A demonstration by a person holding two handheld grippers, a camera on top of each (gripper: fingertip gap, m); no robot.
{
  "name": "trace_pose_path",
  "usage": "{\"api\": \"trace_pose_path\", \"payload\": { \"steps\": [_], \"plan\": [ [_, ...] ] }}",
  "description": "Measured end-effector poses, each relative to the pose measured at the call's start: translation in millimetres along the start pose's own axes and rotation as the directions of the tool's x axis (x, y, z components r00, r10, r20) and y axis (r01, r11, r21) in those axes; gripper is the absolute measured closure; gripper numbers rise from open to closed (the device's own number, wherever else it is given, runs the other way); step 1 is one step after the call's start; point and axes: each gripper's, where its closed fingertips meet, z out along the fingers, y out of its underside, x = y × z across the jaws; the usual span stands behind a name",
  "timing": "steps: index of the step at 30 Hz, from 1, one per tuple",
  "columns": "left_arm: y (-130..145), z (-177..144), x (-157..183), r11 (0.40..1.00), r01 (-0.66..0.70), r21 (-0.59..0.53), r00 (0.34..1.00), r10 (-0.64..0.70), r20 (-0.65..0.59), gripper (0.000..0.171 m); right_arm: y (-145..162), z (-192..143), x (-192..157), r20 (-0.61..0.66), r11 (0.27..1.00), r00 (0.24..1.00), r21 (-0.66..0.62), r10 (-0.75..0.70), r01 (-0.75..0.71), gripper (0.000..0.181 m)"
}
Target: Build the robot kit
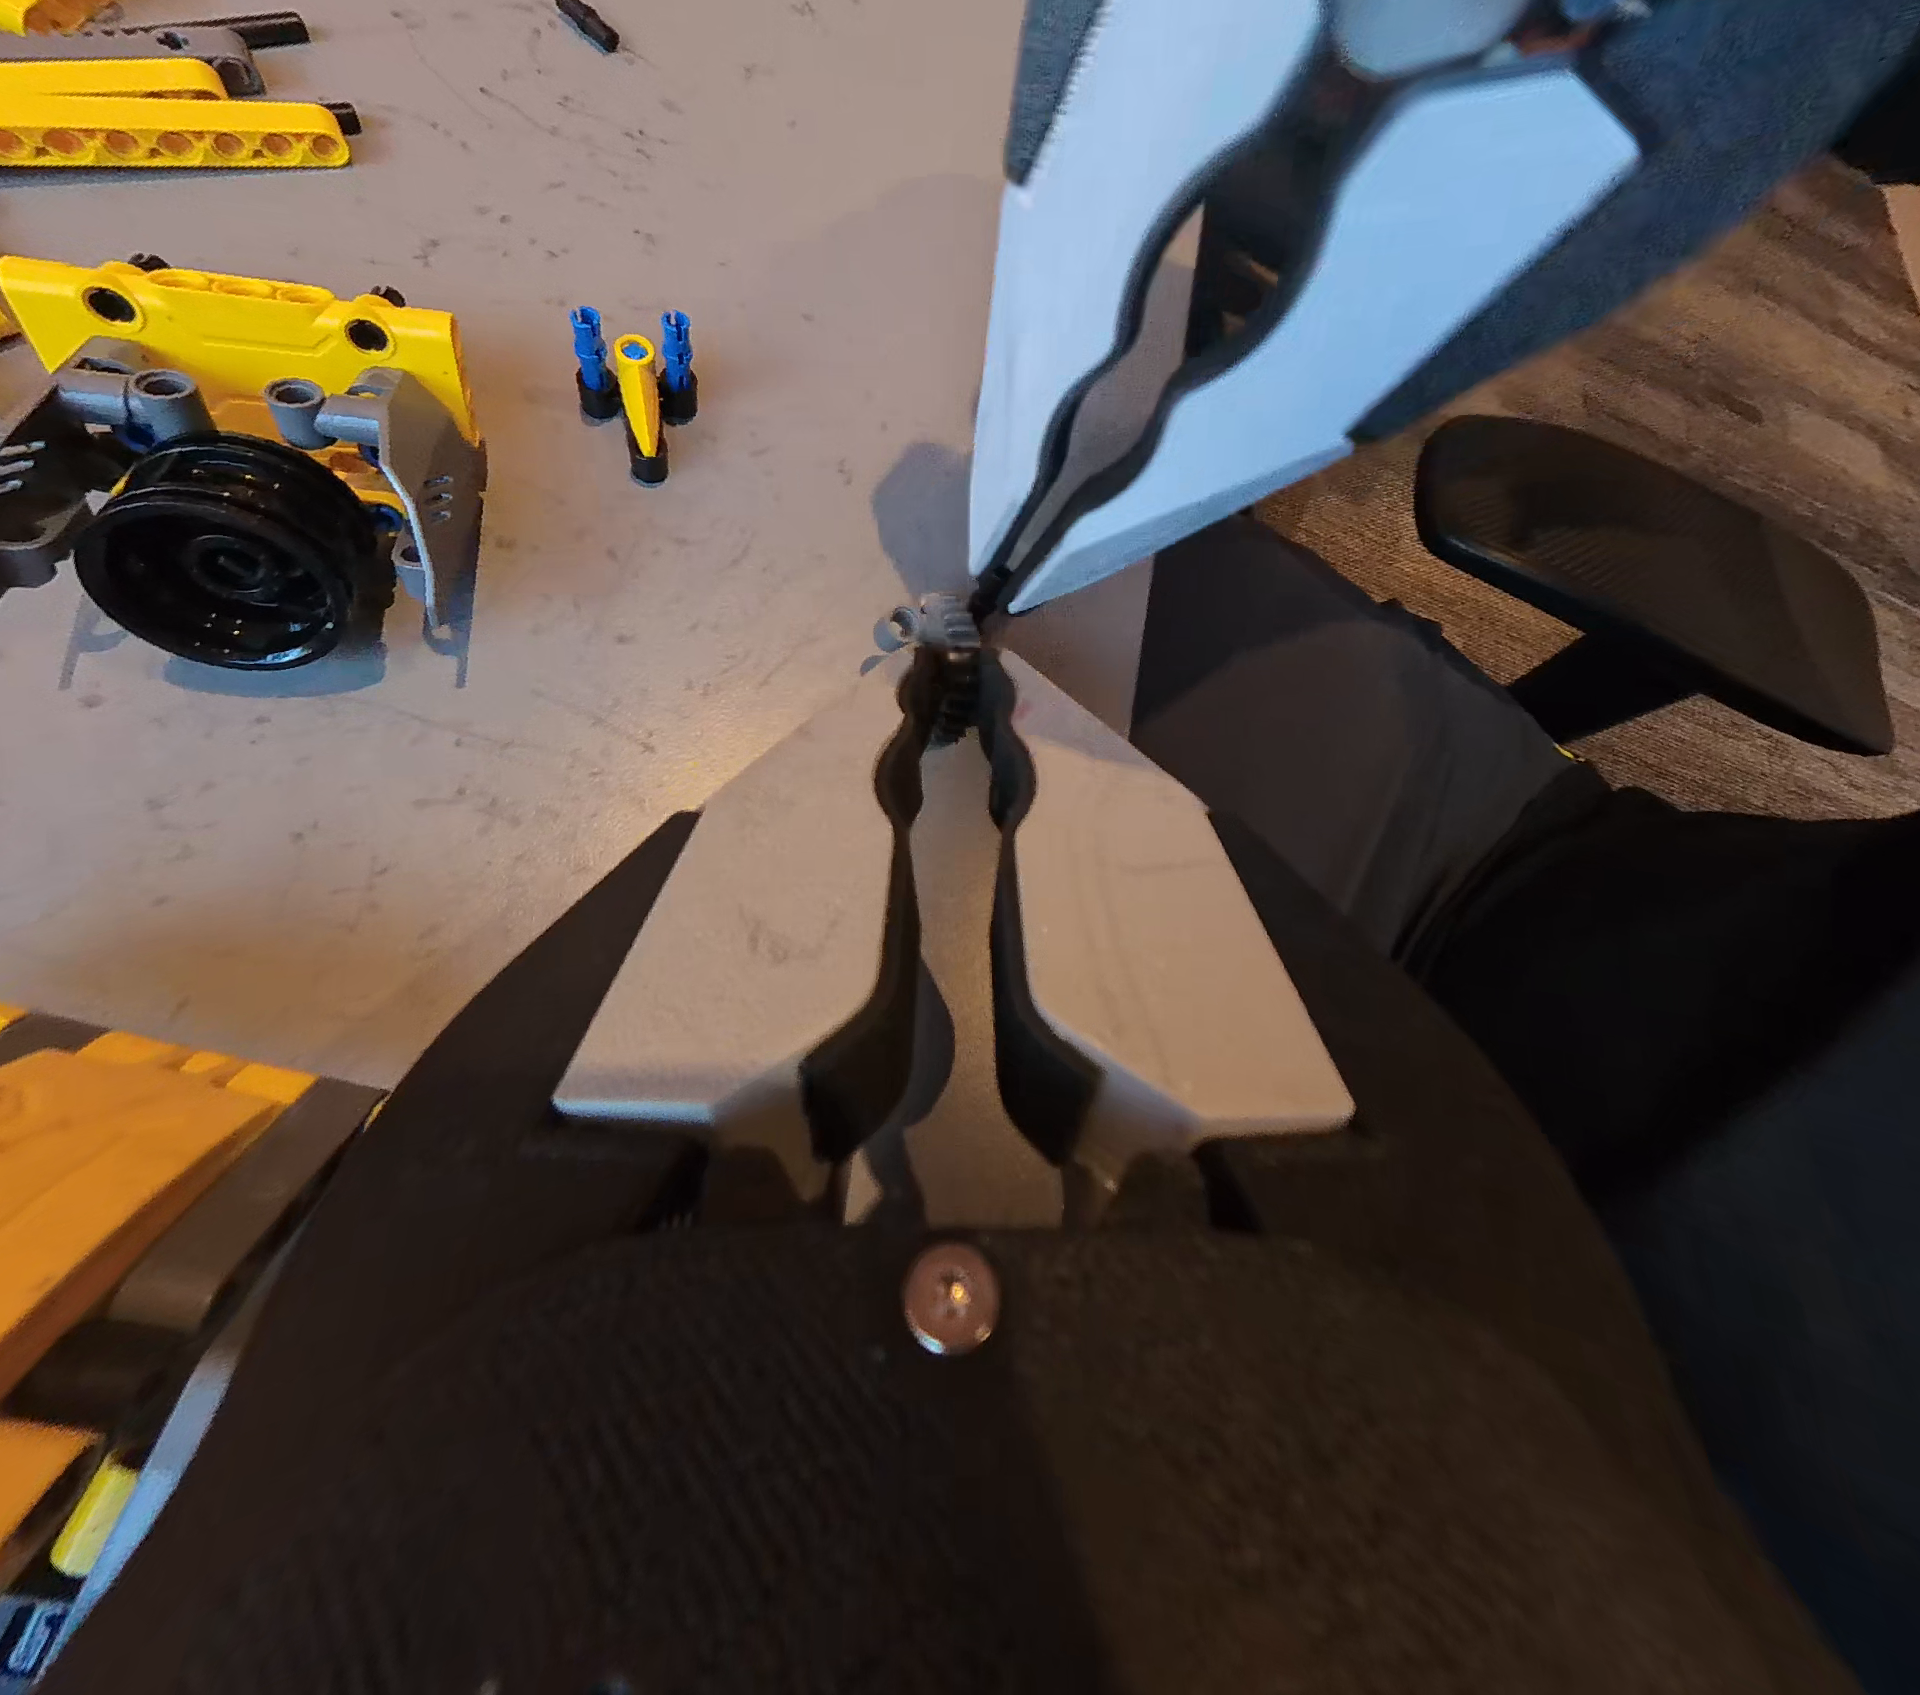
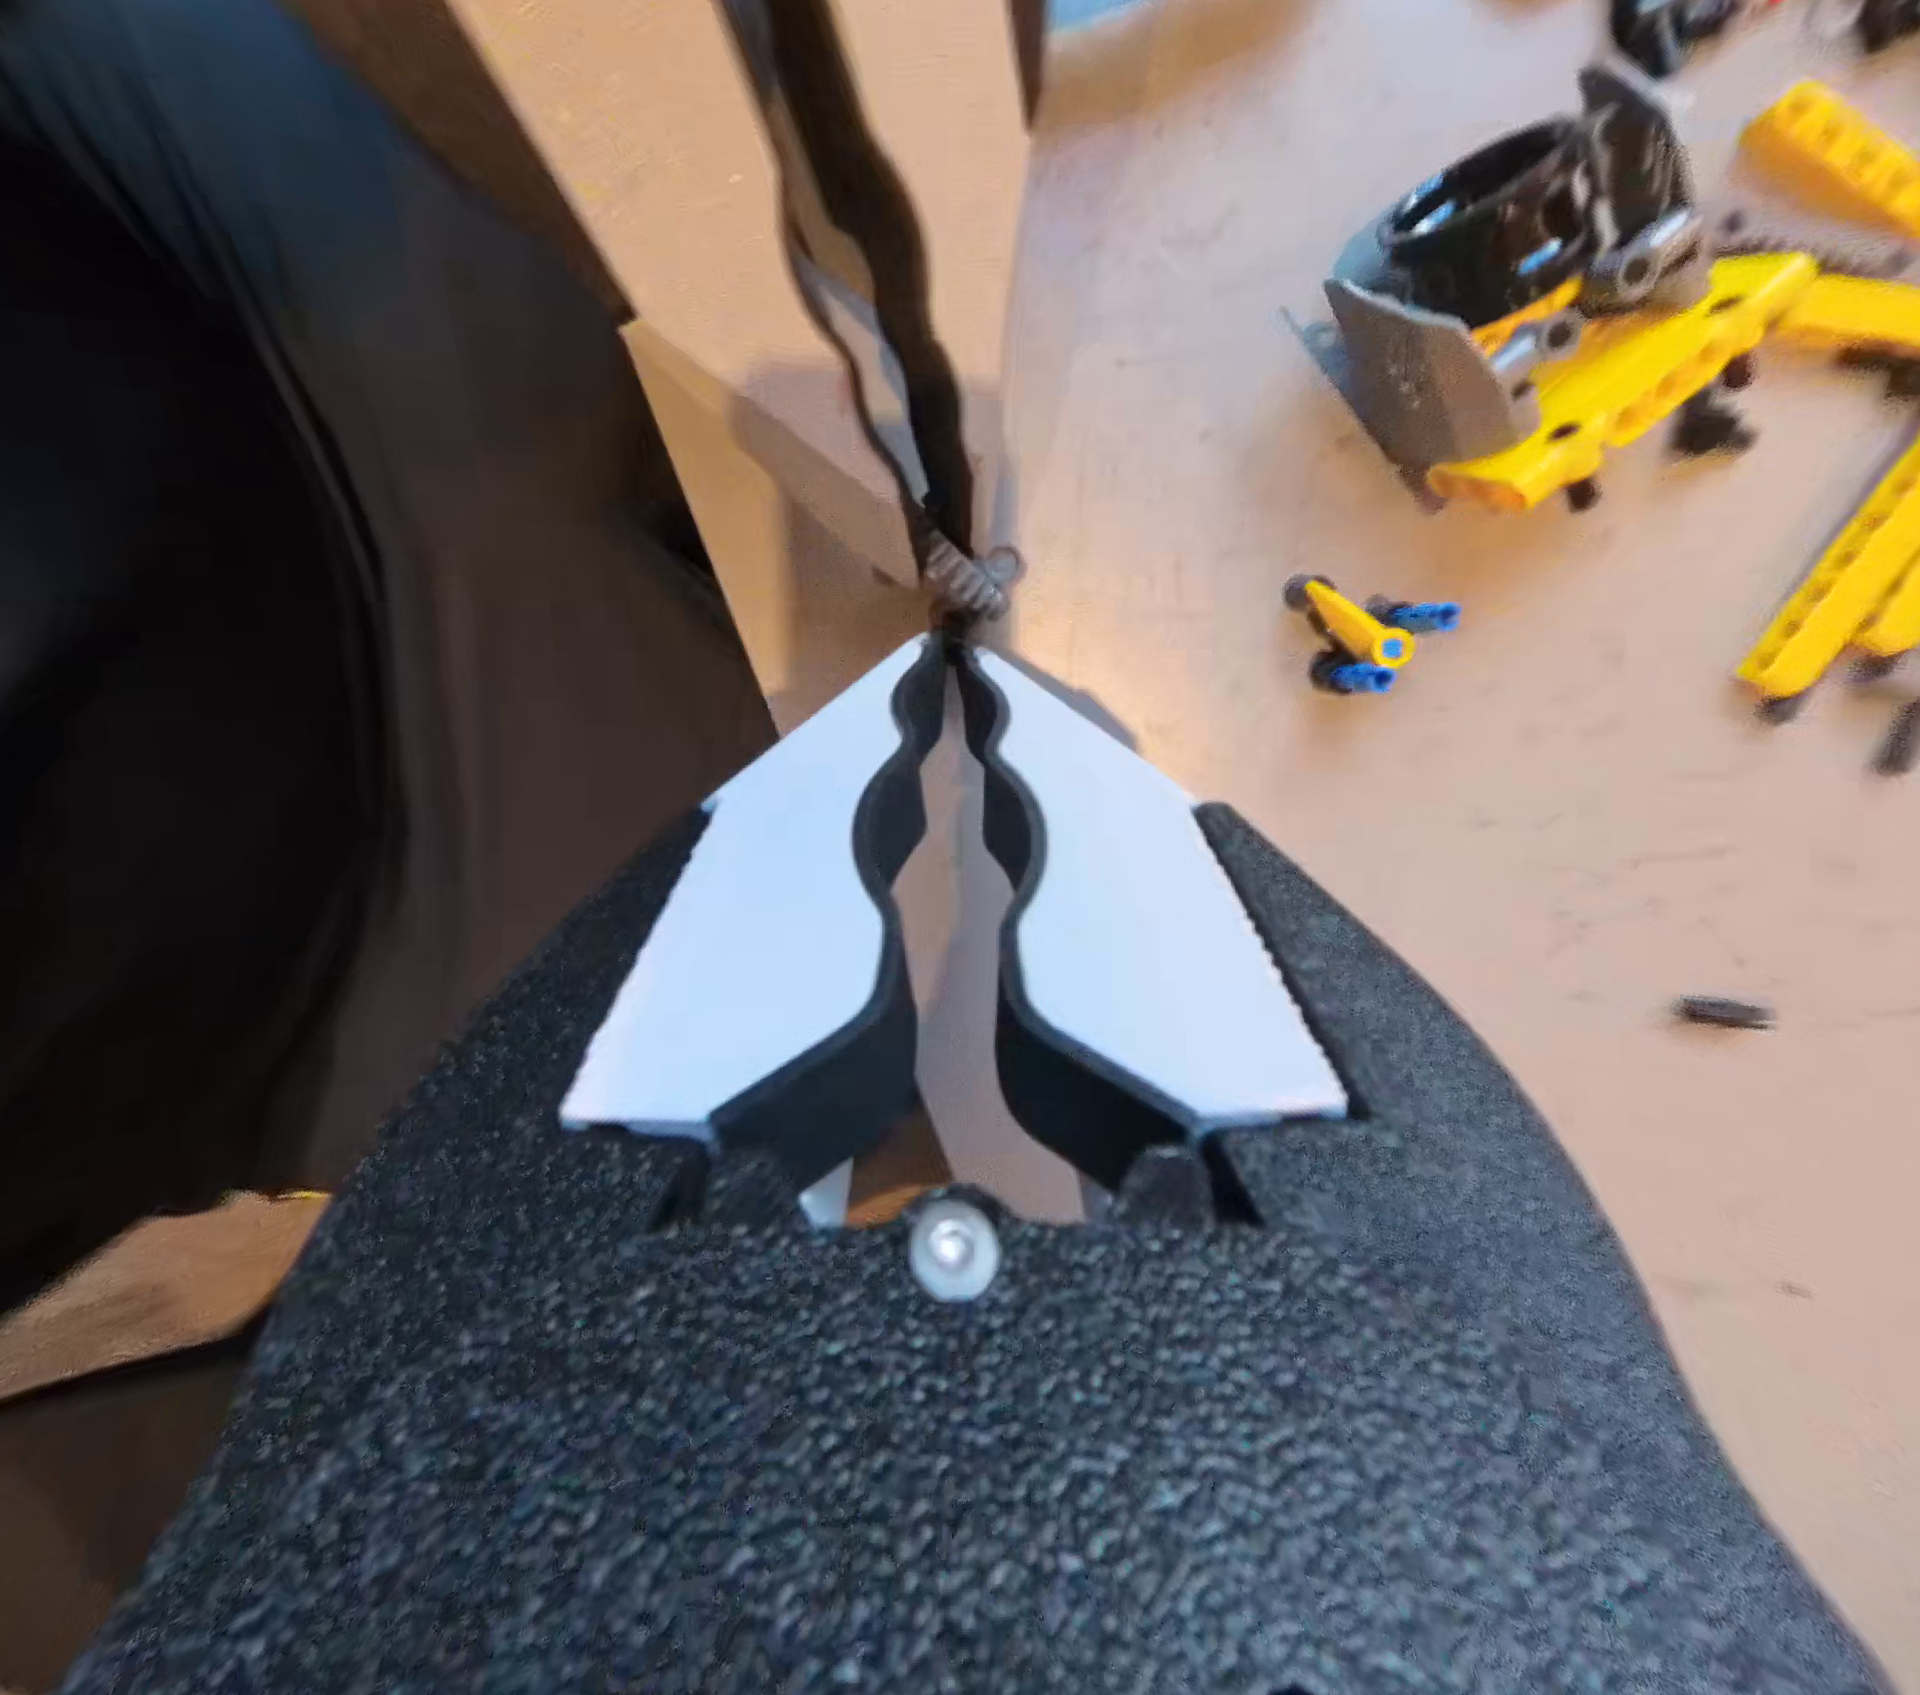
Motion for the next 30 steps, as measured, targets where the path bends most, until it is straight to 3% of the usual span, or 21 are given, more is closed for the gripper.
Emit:
{"api": "trace_pose_path", "payload": {
  "steps": [3,12,30],
  "plan": [
    [0.1,0.2,0.3,1.0,-0.016,-0.003,1.0,0.016,0.014,0.165,3.3,0.5,-1.4,0.074,0.997,0.994,-0.008,0.079,-0.079,0.179],
    [-0.2,0.5,0.2,1.0,-0.012,-0.004,1.0,0.012,0.015,0.164,-3.3,0.7,0.6,0.024,0.997,0.999,-0.066,0.029,-0.027,0.179],
    [-0.5,0.7,1.1,1.0,-0.001,0.005,1.0,0.0,0.011,0.165,1.6,4.5,-0.8,-0.084,0.995,0.996,0.098,-0.001,0.009,0.179]
  ]
}}
